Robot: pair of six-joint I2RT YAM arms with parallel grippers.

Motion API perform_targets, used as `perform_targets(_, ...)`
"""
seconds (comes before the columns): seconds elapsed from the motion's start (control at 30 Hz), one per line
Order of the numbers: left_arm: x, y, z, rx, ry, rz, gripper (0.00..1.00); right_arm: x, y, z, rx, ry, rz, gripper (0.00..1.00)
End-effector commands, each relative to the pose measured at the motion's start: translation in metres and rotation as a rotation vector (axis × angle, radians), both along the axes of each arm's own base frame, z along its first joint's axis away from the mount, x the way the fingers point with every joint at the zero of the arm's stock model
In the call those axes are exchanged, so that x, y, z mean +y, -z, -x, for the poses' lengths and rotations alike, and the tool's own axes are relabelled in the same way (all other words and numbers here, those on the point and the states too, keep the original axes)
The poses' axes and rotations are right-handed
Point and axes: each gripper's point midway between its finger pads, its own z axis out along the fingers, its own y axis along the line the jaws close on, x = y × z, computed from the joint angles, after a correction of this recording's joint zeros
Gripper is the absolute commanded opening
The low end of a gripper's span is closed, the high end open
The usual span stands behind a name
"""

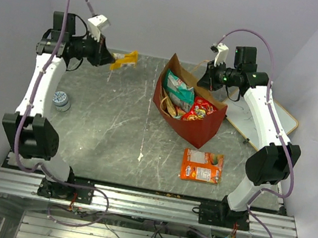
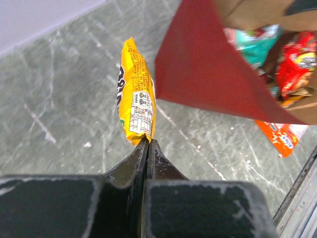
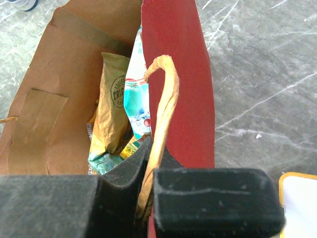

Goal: Place the snacks into the paper bag
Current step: Place the snack in the paper bag.

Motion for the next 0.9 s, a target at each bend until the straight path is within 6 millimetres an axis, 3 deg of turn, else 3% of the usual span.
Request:
perform_targets(0.0,-0.042,-0.059,0.029,-0.143,0.096,0.028,0.07,0.006,-0.009,0.010,-0.003,-0.029,-0.018,0.00)
perform_targets(0.13,-0.087,-0.091,0.053,-0.227,0.192,0.047,0.07,0.007,-0.010,0.011,-0.004,-0.032,-0.021,0.00)
perform_targets(0.3,-0.134,-0.101,0.073,-0.283,0.341,-0.020,0.07,0.008,-0.013,0.013,-0.010,-0.037,-0.023,0.00)
perform_targets(0.6,-0.198,-0.079,0.103,-0.303,0.555,-0.193,0.07,0.009,-0.024,0.021,-0.043,-0.063,-0.027,0.00)
perform_targets(0.87,-0.214,-0.042,0.094,-0.280,0.635,-0.354,0.07,0.008,-0.030,0.026,-0.060,-0.068,-0.030,0.00)
